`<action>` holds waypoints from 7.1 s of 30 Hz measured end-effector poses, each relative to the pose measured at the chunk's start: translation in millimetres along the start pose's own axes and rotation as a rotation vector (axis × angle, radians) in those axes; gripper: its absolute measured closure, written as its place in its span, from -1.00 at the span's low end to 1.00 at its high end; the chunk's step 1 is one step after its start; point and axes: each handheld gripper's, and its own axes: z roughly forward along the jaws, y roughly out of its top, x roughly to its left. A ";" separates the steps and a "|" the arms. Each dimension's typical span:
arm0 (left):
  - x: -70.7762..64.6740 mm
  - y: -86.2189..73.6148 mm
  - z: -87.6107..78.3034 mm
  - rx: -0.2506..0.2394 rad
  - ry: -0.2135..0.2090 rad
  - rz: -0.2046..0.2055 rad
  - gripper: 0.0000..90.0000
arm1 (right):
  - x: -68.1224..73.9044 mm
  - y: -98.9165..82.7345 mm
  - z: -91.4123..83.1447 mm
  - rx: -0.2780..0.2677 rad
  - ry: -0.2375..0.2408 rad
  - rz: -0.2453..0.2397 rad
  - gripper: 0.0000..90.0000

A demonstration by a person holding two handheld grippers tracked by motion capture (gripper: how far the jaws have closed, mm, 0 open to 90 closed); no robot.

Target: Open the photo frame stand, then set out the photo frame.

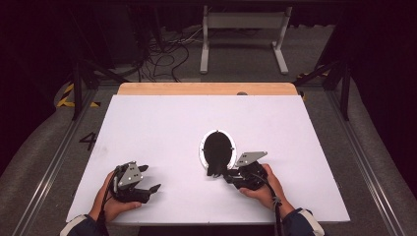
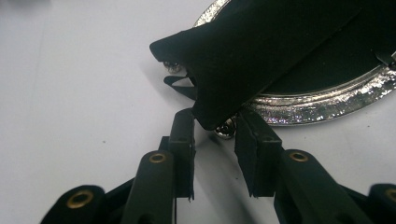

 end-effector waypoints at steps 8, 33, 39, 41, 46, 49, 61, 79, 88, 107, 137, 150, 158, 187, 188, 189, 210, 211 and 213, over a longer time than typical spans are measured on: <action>-0.1 -0.9 0.7 0.013 0.005 -0.004 -0.50 | -10.1 -2.8 0.0 -0.050 0.089 0.148 0.41; -3.1 2.0 7.7 0.037 -0.002 0.011 -0.51 | -34.0 1.3 12.3 -0.160 0.326 0.547 0.31; -1.2 14.7 20.7 0.029 -0.020 0.009 -0.51 | -41.1 4.6 17.9 -0.204 0.325 0.668 0.23; -0.9 19.6 25.6 0.031 -0.027 0.011 -0.51 | -42.9 5.3 21.9 -0.220 0.342 0.692 0.22; 2.0 33.0 40.3 0.032 -0.035 0.026 -0.50 | -45.2 9.1 29.5 -0.239 0.360 0.720 0.21; 6.7 42.5 49.5 0.017 -0.051 0.014 -0.49 | -46.2 9.8 31.3 -0.241 0.359 0.714 0.25; 28.1 73.9 89.5 -0.047 -0.186 -0.129 -0.52 | -41.1 13.4 25.5 -0.254 0.341 0.559 0.46; 30.1 96.2 118.5 -0.106 -0.321 -0.242 -0.52 | -31.9 16.9 18.2 -0.269 0.299 0.300 0.52; 27.9 98.5 113.5 -0.159 -0.442 -0.263 -0.27 | -26.2 18.6 12.7 -0.254 0.300 0.261 0.62; 29.1 100.1 97.8 -0.221 -0.490 -0.171 0.48 | -25.3 15.5 8.3 -0.215 0.275 0.235 0.68; 6.3 112.2 81.6 -0.261 -0.205 0.041 0.54 | -15.5 21.5 -2.3 -0.232 0.266 0.194 0.73; 0.8 112.1 84.5 -0.263 -0.076 0.072 0.55 | -9.0 23.7 -1.9 -0.205 0.231 0.157 0.74; -3.4 113.7 84.7 -0.257 -0.035 0.101 0.53 | -8.3 22.8 0.3 -0.198 0.226 0.152 0.74; -6.1 107.7 82.0 -0.247 -0.077 0.132 0.61 | -5.4 15.6 1.0 -0.137 0.168 0.084 0.76; -5.9 107.3 81.9 -0.248 -0.081 0.128 0.61 | -5.0 15.6 0.9 -0.137 0.167 0.084 0.76; -5.4 107.0 81.7 -0.247 -0.083 0.127 0.61 | -4.8 15.7 0.8 -0.136 0.165 0.083 0.76; 2.7 102.4 91.1 -0.221 -0.093 0.056 0.29 | 6.0 15.6 -20.1 -0.183 0.049 0.083 0.68; 3.2 102.1 91.7 -0.220 -0.093 0.051 0.29 | 8.0 14.4 -24.2 -0.199 0.040 0.085 0.73; 3.7 102.0 92.8 -0.219 -0.094 0.045 0.30 | 10.5 13.5 -26.7 -0.207 0.030 0.078 0.78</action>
